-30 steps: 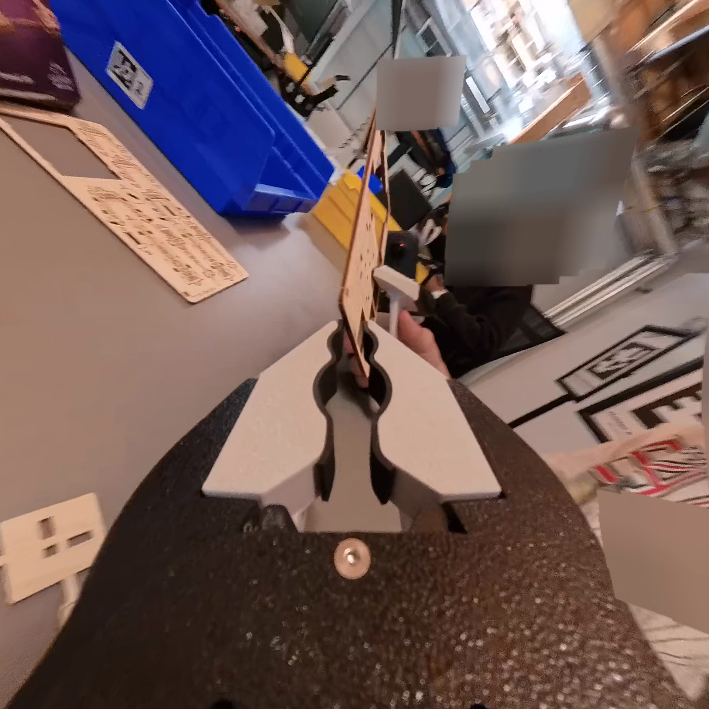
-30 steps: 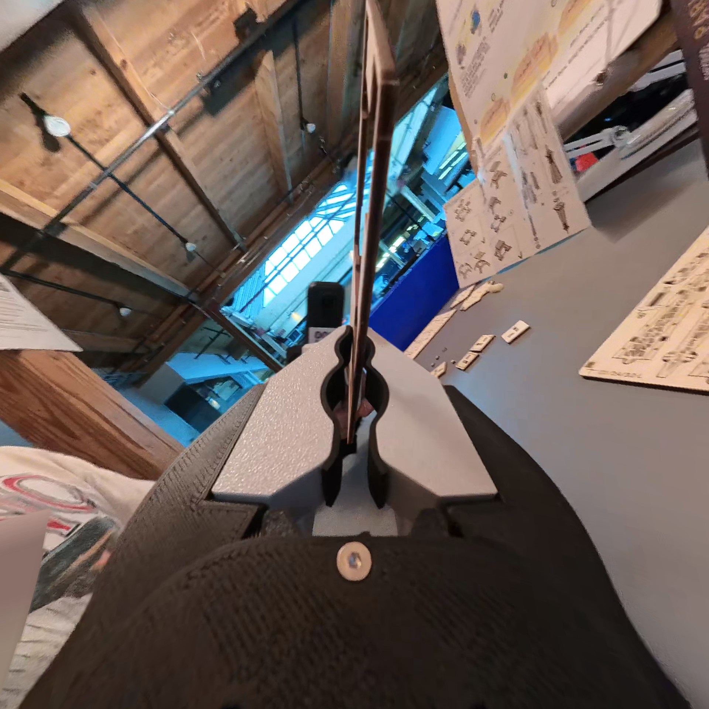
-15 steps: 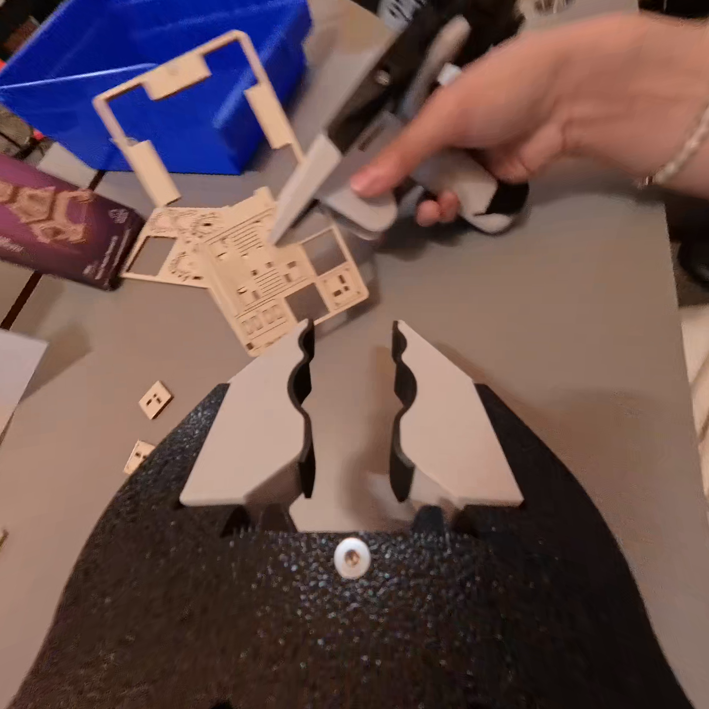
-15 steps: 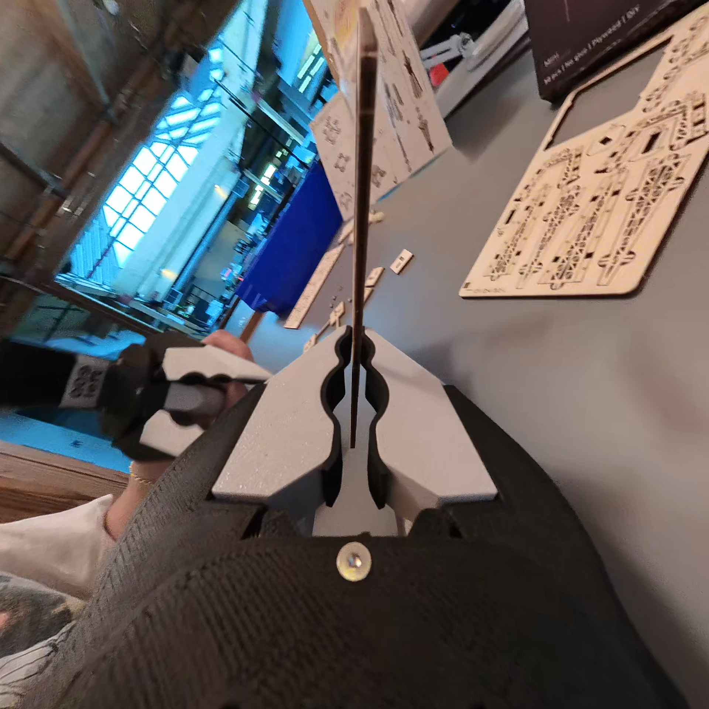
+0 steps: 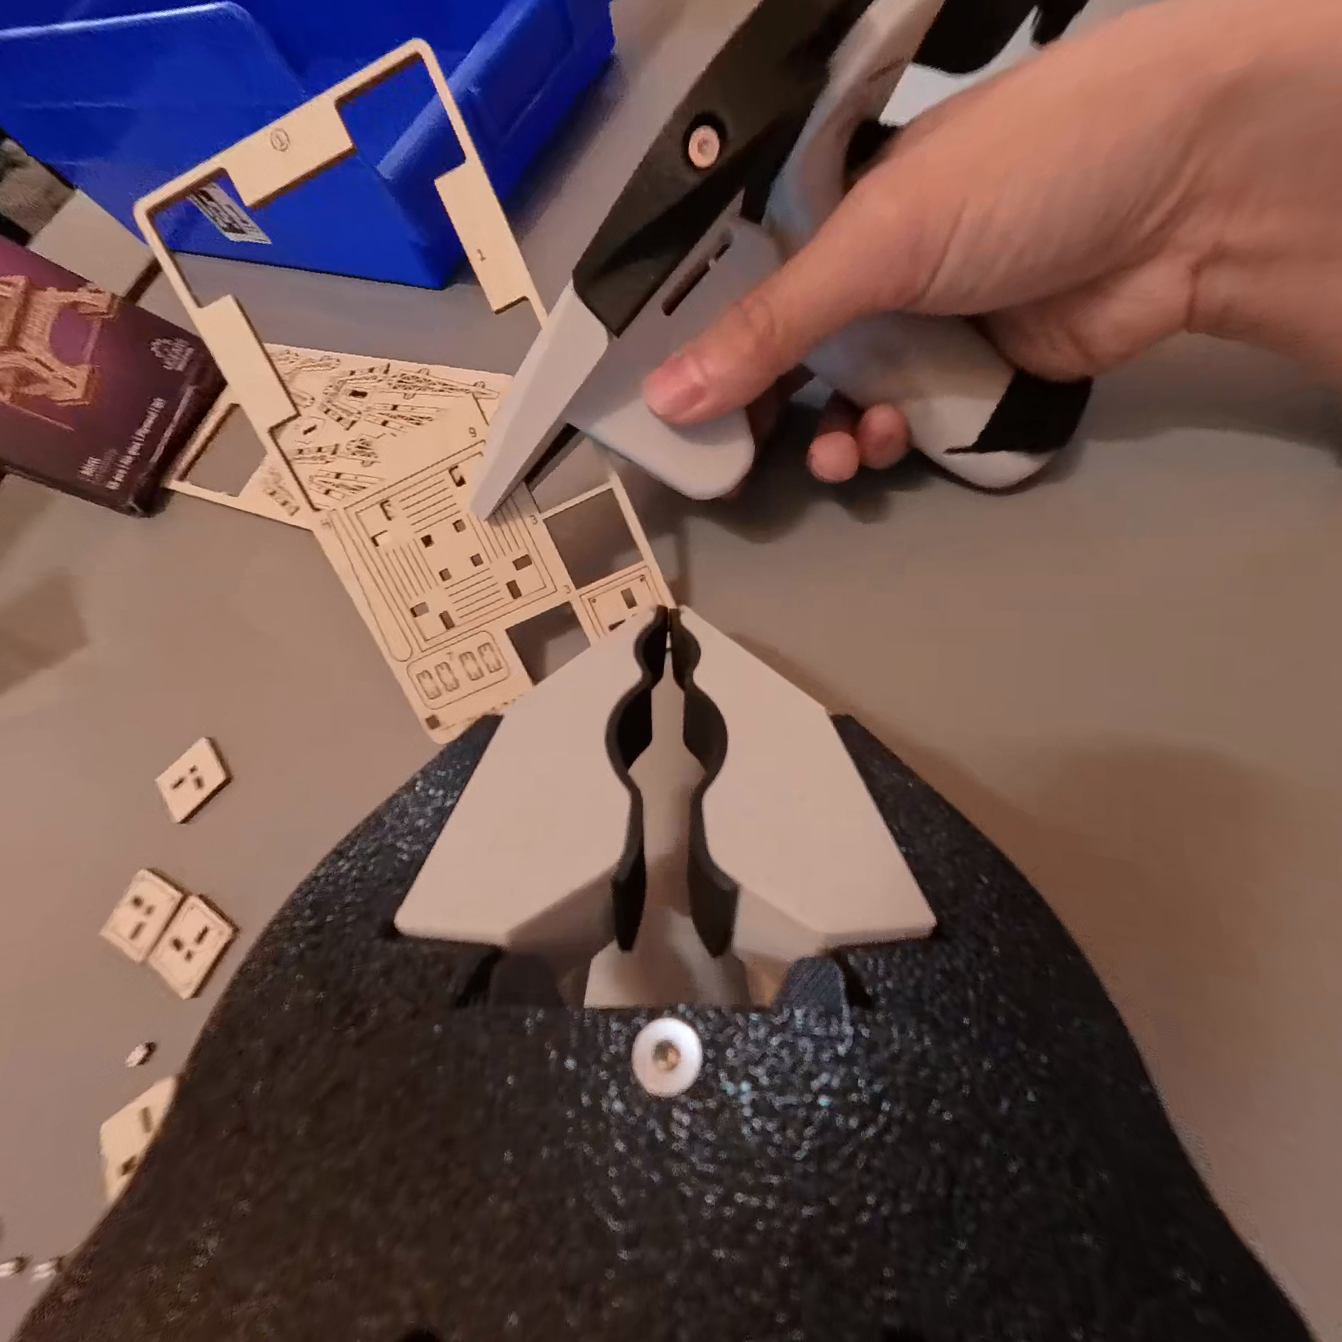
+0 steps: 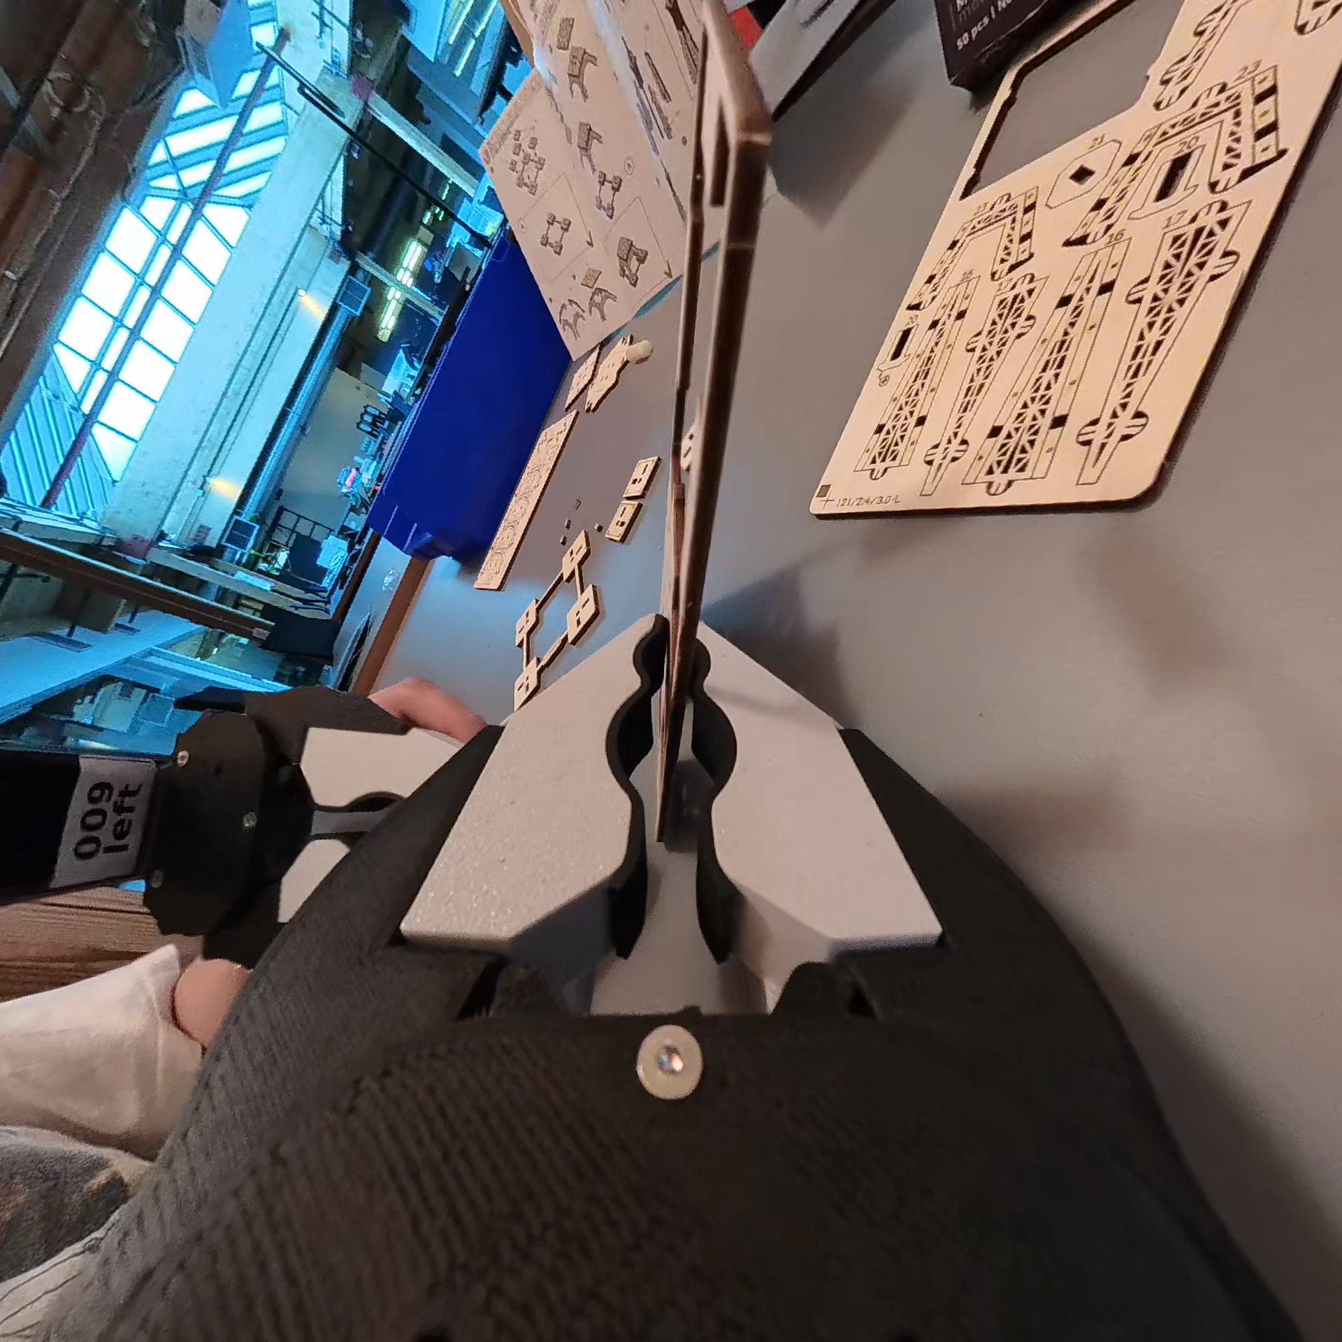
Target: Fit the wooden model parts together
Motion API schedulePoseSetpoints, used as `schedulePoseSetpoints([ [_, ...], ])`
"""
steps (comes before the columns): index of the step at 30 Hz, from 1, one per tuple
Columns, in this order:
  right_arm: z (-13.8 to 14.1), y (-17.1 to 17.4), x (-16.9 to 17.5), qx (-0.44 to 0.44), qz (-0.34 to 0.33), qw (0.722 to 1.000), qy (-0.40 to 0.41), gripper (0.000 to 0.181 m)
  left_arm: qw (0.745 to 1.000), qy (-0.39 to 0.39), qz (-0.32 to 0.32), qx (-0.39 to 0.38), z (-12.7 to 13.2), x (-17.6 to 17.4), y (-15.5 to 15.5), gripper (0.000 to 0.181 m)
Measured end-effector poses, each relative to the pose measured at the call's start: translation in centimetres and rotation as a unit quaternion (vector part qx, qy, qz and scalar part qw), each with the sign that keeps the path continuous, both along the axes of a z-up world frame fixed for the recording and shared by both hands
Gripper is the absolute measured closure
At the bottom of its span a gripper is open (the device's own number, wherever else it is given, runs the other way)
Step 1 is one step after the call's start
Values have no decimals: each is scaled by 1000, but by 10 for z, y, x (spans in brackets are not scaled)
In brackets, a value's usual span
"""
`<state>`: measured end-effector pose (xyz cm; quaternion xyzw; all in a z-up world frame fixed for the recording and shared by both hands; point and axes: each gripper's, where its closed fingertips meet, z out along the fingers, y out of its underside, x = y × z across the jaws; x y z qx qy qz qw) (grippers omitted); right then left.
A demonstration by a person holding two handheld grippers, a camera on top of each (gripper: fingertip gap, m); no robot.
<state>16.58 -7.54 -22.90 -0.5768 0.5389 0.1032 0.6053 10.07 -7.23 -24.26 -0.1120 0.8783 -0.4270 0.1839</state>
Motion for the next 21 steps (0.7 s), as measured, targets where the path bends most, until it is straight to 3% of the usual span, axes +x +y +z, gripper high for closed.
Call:
schedulePoseSetpoints([
  [4, 0, 1, -1, 2, 7, 1000, 2, 180, 998, -53, -17, 34, -2, 8, -1, 181],
  [21, -1, 4, -3, 6, 18, 1000, 7, 180, 985, -108, -48, 129, -11, 22, 0, 181],
])
